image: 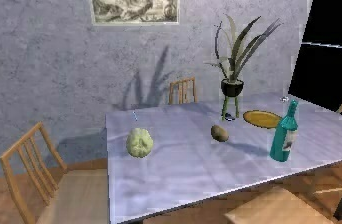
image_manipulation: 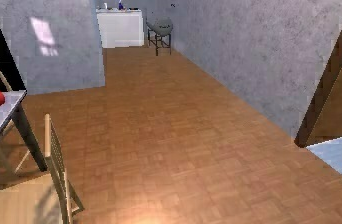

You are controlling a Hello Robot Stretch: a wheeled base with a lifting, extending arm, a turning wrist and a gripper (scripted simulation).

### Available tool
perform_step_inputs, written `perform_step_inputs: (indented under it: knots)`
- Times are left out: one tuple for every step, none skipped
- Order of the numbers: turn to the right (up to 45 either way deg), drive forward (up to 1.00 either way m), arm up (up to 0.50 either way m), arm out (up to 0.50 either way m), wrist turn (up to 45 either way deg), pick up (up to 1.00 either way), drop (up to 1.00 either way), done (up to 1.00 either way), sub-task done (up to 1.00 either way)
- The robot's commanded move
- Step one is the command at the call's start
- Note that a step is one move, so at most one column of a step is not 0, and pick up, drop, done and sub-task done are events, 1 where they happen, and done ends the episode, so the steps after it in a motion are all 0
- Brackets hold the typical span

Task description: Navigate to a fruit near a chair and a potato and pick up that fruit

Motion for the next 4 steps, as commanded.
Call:
perform_step_inputs:
  knots:
    - [21.0, 0.00, 0.00, 0.00, 0.0, 0.00, 0.00, 0.00, 0.00]
    - [0.0, 0.35, 0.00, 0.00, 0.0, 0.00, 0.00, 0.00, 0.00]
    - [-45.0, 0.00, 0.00, 0.00, 0.0, 0.00, 0.00, 0.00, 0.00]
    - [-45.0, 0.00, 0.00, 0.00, 0.0, 0.00, 0.00, 0.00, 0.00]
